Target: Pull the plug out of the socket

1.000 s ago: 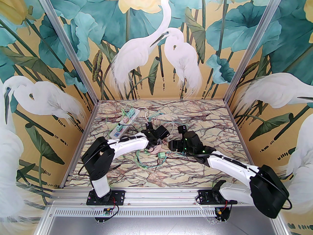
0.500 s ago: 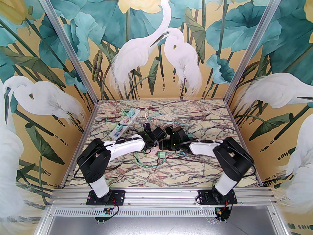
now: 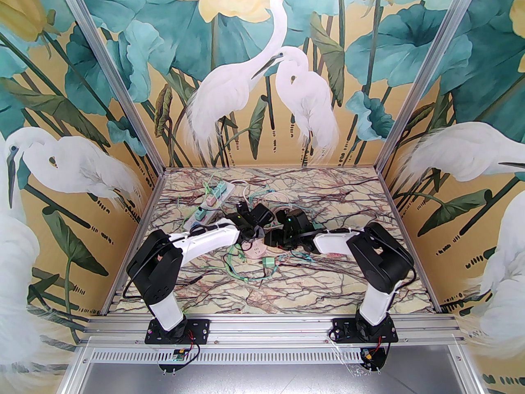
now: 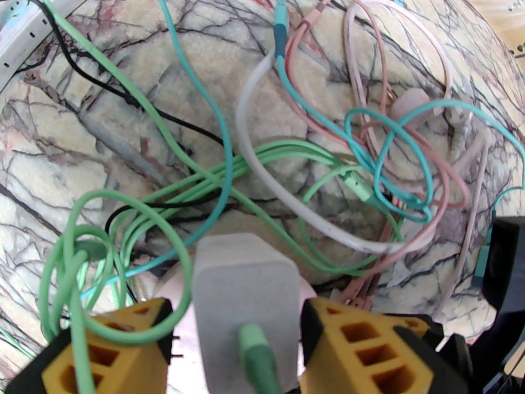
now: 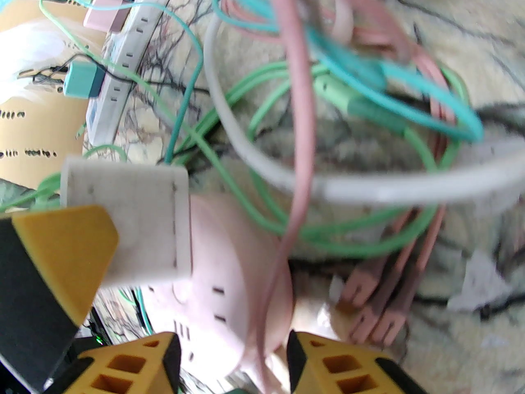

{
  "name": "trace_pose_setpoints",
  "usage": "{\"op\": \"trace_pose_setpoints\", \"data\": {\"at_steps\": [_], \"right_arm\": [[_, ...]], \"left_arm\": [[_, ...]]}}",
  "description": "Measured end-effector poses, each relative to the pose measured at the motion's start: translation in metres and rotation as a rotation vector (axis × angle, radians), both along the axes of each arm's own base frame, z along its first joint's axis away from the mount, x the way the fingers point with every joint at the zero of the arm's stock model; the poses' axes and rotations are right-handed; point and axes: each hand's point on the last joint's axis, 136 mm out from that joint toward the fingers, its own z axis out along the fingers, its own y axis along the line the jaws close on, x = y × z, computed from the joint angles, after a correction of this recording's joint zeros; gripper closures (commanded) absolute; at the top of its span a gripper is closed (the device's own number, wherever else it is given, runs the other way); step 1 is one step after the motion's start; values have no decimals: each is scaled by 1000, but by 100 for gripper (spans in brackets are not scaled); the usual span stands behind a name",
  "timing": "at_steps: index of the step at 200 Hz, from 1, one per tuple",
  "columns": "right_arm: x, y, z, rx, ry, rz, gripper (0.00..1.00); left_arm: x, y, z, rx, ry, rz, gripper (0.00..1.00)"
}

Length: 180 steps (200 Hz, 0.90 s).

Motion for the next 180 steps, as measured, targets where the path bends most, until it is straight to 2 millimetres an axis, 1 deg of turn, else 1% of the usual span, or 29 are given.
{"op": "trace_pose_setpoints", "data": {"at_steps": [15,43,61,71,86,97,105,126,143,156,168,180], "right_arm": [[5,1,-1,-5,7,-3,51],[5,1,-10,-28,31,2,50],[5,2,-11,-30,33,10,50],[6,3,-12,-30,31,16,54],[7,6,-13,-24,32,26,55],[8,8,-14,-18,30,33,59],[9,9,-15,-16,31,35,59],[11,10,-16,-20,36,34,63],[12,11,-17,-24,38,33,64],[13,10,-18,-30,36,32,64],[13,10,-18,-34,33,33,64],[13,10,-18,-35,33,32,64]], "left_arm": [[0,0,0,-5,6,1,46],[1,-3,-2,-14,23,-3,47],[1,-3,-3,-11,30,-3,48],[1,-3,-3,-12,31,-3,49],[1,-4,-2,-14,33,-4,50],[1,-4,-2,-12,38,-5,50],[0,-5,-3,-11,46,-7,51],[1,-6,-6,-5,56,-8,55],[0,-5,-10,4,70,-11,58],[-2,-4,-13,11,80,-10,63],[-3,-4,-13,16,83,-11,72],[-3,-4,-12,17,84,-13,74]]}}
